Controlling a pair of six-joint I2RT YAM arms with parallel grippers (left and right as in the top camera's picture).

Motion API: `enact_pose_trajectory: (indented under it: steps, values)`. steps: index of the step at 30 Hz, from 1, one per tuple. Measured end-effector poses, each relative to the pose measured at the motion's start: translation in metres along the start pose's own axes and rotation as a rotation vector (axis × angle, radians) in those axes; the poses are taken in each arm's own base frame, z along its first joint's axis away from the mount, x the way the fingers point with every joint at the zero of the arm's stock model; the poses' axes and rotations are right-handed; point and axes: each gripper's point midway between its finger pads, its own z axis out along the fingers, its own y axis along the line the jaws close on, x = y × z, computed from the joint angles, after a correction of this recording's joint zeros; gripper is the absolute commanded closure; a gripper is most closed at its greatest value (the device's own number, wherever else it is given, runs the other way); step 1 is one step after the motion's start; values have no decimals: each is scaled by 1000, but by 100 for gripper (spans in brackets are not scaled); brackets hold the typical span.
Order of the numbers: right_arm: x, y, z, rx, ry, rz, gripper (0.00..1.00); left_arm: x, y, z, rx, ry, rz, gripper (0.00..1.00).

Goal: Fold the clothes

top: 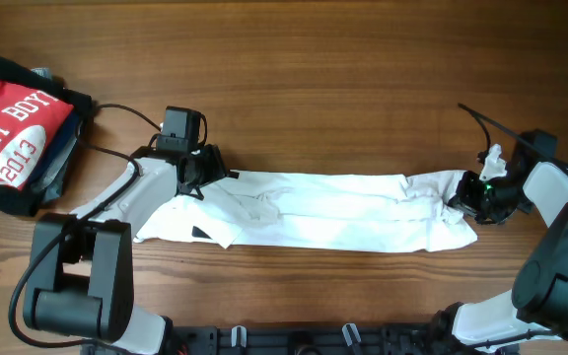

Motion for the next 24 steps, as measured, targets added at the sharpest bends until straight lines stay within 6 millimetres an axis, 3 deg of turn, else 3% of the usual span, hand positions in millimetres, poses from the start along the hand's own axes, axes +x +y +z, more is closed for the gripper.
enact_pose_trajectory:
  steps: [5,8,11,15,20,24]
  values:
    - [-3,-12,-5,79,-2,61,96,13,6,-6,-37,83,-10,25]
    - [-14,-25,-22,155,-5,111,95,29,15,-18,-76,147,-18,24]
    - [-46,-27,-55,203,-77,109,96,23,10,-41,-50,103,-15,23]
    - [-59,-28,-76,241,-106,105,96,17,6,-64,-19,48,-14,22]
    - [-48,-33,-77,276,-61,108,96,-4,15,-90,12,-49,-66,21]
    - [-29,-9,-72,279,26,32,96,-4,27,-93,-7,-41,-103,21]
